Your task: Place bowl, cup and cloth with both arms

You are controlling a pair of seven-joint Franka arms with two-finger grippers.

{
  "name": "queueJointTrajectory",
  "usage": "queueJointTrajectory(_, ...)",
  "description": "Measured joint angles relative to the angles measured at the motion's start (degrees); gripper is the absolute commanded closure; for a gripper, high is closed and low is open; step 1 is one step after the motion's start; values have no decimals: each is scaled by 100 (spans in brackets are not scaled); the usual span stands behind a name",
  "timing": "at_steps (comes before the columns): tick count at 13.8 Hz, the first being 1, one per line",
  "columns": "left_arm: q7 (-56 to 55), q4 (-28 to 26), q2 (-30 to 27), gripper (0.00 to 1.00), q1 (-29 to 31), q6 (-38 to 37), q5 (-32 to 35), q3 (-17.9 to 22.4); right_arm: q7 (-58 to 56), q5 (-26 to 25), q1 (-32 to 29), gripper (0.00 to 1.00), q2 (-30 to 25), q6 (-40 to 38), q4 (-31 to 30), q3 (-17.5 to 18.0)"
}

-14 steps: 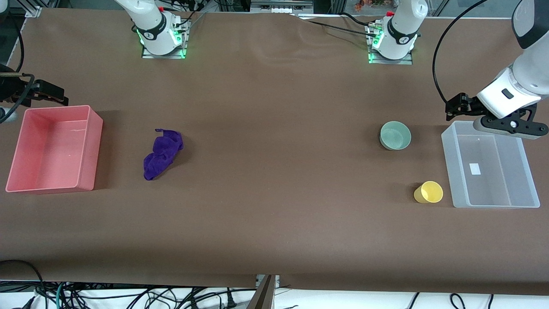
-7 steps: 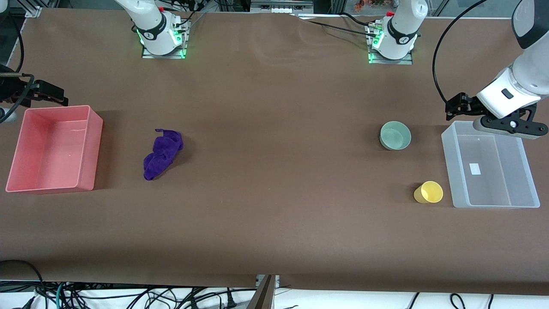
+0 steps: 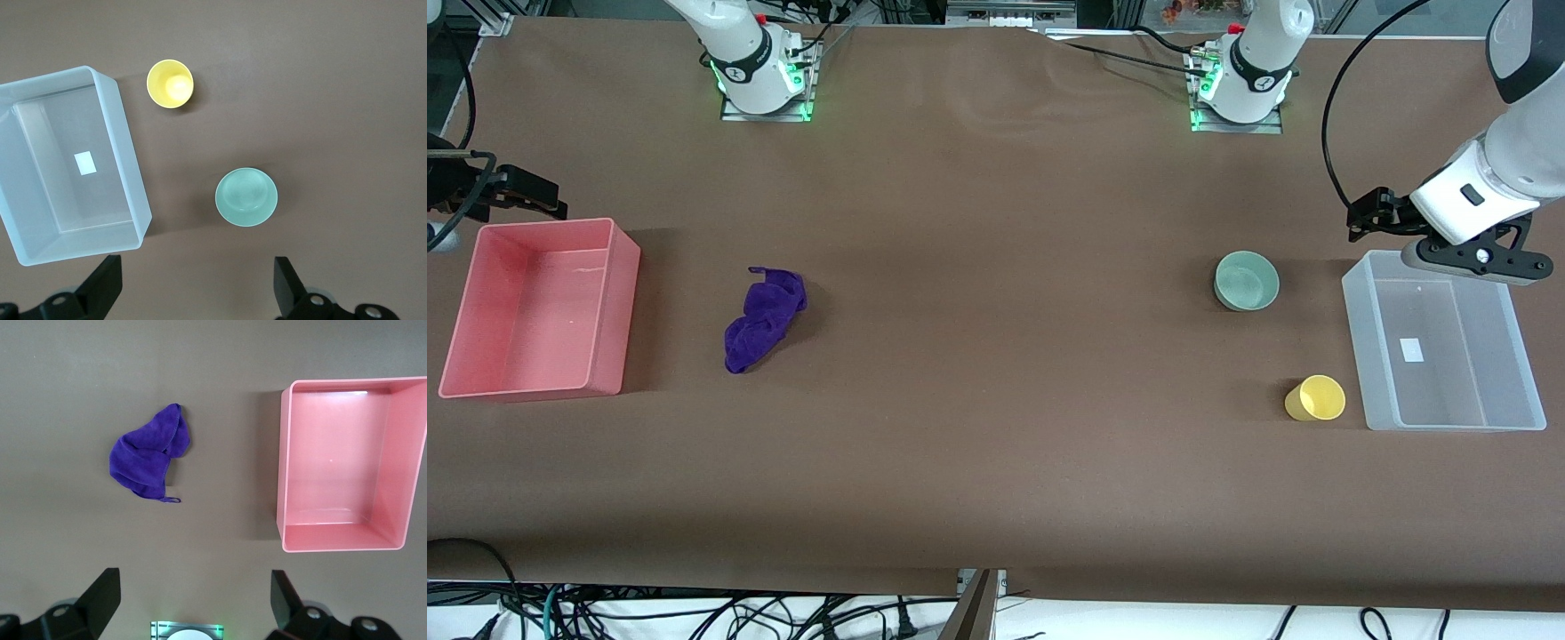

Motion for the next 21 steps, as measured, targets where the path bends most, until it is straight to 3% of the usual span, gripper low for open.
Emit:
queueJointTrajectory(11, 0, -9, 28, 0, 0, -4, 0, 0, 0, -1, 0, 1, 21, 108, -15, -1)
queueJointTrajectory(16, 0, -149, 175, 0, 0, -321, 0, -8, 0, -22, -4, 1, 206, 342, -299, -3)
queueJointTrajectory(19, 0, -521, 315, 0, 0, -187, 0, -8, -1, -21, -5, 1, 209, 606, -608, -5)
queueJointTrajectory(21, 0, -1079, 372, 0, 8, 448, 0, -6, -1, 17, -4, 1, 212, 940, -887, -4)
